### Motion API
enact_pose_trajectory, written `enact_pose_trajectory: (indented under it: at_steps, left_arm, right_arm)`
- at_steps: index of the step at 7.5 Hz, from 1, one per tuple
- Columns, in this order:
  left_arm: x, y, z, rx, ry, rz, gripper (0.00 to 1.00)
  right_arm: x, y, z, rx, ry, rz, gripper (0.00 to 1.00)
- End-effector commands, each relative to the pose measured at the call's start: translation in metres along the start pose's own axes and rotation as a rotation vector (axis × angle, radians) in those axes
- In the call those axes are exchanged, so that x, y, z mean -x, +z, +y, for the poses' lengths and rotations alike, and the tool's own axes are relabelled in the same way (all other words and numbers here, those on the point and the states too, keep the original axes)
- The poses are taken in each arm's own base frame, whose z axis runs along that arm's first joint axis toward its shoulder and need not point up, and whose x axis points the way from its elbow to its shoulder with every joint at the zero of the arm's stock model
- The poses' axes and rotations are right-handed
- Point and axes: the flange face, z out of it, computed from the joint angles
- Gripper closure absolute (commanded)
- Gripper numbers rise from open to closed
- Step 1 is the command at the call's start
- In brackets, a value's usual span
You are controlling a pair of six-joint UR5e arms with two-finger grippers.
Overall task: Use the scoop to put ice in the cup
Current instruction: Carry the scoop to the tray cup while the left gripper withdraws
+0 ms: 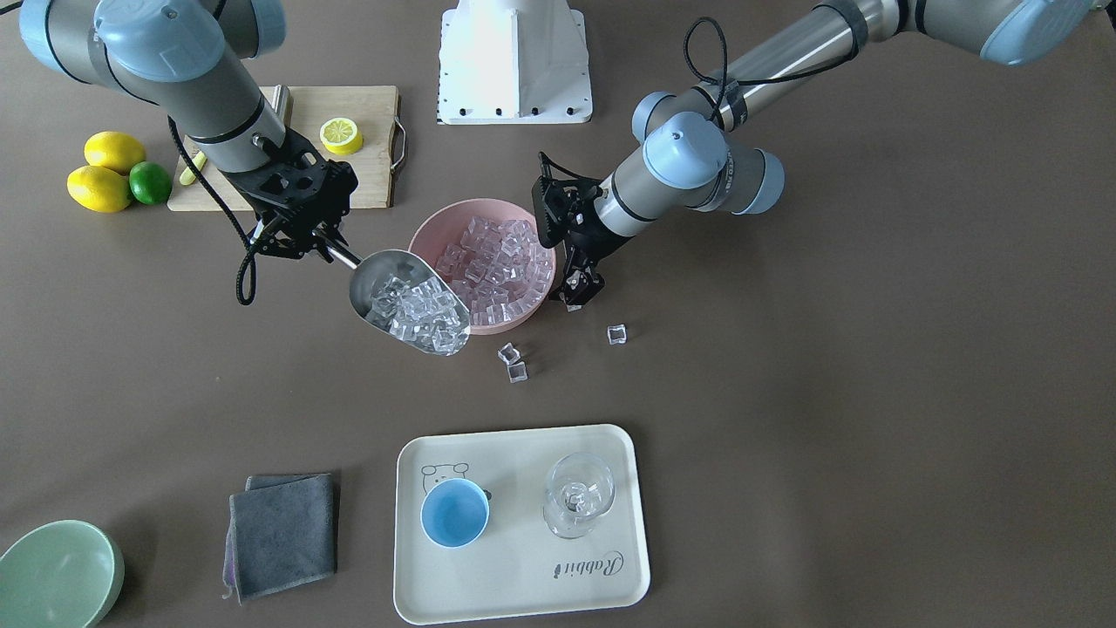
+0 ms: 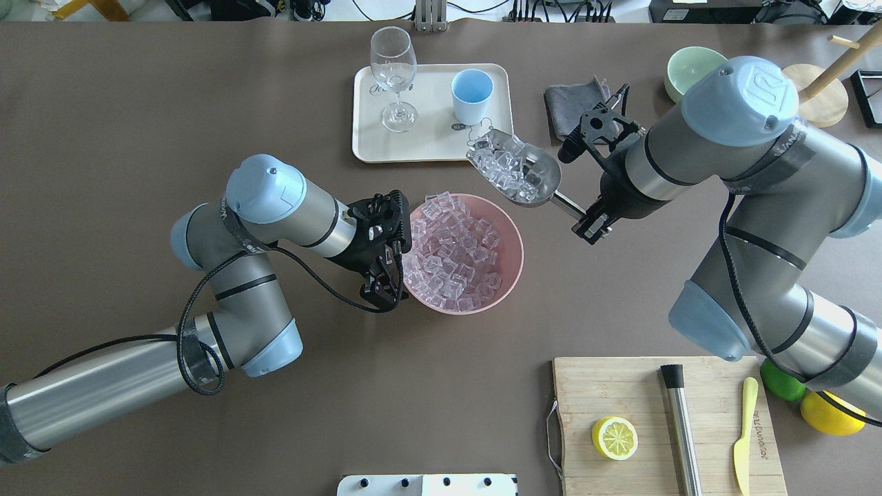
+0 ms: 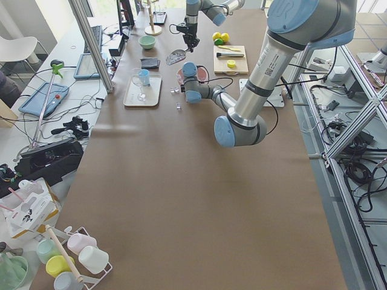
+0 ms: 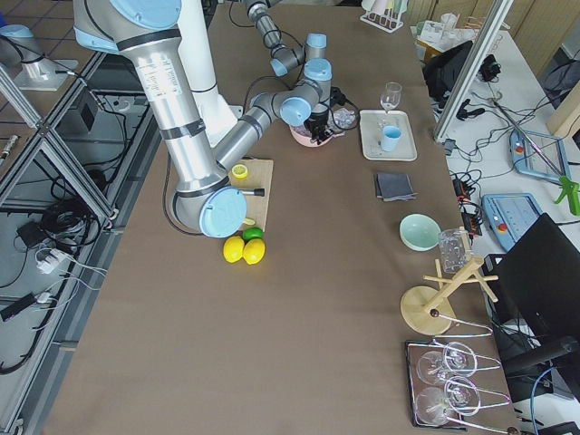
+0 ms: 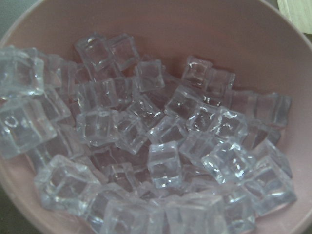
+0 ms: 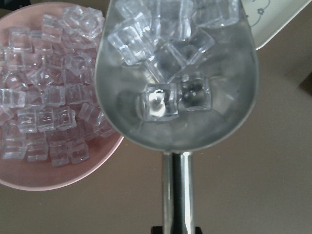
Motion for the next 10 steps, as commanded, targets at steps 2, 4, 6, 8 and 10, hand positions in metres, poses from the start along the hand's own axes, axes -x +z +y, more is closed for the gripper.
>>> enact_pose_trajectory:
  at_steps: [2,4,6,8,10]
  left_arm:
    - [-0.009,-0.022,0.023,-0.009,0.017,-0.005,0.02]
    - [-0.009,-0.031,0.032,-0.006,0.003,-0.011,0.02]
    - [-0.011,-0.035,0.032,-0.008,-0.016,-0.009,0.02]
    - [-0.005,-0.047,0.035,-0.015,-0.176,-0.023,0.02]
    - [-0.016,-0.079,0.046,0.034,-0.402,-0.048,0.01]
  right_arm:
    - [-0.063,-0.043,-0.034,0.058,0.166,0.053,1.0]
    - [-0.096,-0.032,-0.079,0.088,0.198,0.041,1.0]
    - [-0.108,-0.013,-0.119,0.16,0.172,0.018,1.0]
    - [-0.115,-0.006,-0.141,0.24,0.145,0.015,1.0]
    - [-0.123,-0.008,-0.172,0.315,0.128,0.011,1.0]
